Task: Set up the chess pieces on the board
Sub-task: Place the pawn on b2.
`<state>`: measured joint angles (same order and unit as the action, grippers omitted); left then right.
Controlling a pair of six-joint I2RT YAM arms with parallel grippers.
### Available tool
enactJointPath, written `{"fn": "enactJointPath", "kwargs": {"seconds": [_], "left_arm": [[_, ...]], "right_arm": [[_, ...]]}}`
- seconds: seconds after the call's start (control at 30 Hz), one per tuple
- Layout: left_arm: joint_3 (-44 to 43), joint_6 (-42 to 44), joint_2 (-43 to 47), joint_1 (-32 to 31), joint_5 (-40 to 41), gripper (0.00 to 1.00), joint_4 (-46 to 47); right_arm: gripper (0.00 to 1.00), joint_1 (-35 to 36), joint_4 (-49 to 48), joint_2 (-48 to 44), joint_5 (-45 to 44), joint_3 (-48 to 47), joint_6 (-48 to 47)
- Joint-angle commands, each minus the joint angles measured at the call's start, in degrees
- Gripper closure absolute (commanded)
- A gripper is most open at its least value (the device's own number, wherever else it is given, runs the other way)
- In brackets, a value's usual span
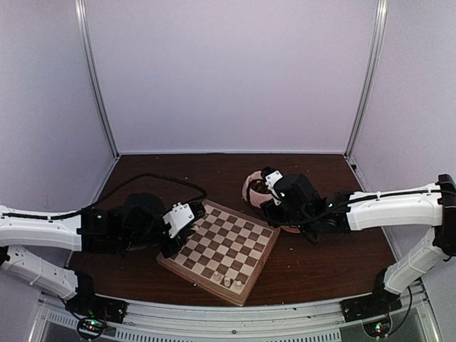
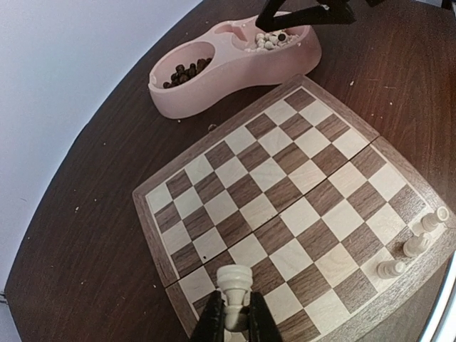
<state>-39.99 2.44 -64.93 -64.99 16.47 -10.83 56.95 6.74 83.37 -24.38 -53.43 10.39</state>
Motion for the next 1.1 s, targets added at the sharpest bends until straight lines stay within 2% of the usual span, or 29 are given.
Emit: {"fn": "enactJointPath", "kwargs": {"seconds": [0.0,0.17,0.23,0.5,0.8,0.97,1.07], "left_arm": [[-3.48,-2.04,-1.72,0.01,-0.63,1.00,-4.76],[-5.64,-4.97,-4.39,2.47,-3.30,1.00,-8.45],[-8.06,-5.39,-7.09,2.84,-4.23,1.00,-12.75],[-20.32,-9.93,-15.64,2.86,-2.94,1.00,-29.90],[-28.22,-14.98,-22.26,3.17,0.64,1.00,-42.54],[-31.12,-14.06,-27.20,5.71,-6.14,1.00,-46.04],[-33.23,-12.98,-30.37,6.29,-7.39,1.00,-48.99]], "right_arm": [[0.36,-1.44,-5.84,-2.02,-2.61,3.64,-0.91],[0.35,-6.04,-7.78,-6.32,1.59,8.27,1.58],[0.35,-6.96,-9.16,-7.99,1.64,9.64,1.73],[0.35,-7.29,-12.35,-10.97,1.81,12.29,0.81],[0.34,-7.29,-13.30,-13.23,0.74,14.21,-0.50],[0.34,-7.29,-13.72,-14.45,0.84,14.72,-0.93],[0.34,-7.29,-13.77,-14.89,0.57,15.13,-1.03]]}}
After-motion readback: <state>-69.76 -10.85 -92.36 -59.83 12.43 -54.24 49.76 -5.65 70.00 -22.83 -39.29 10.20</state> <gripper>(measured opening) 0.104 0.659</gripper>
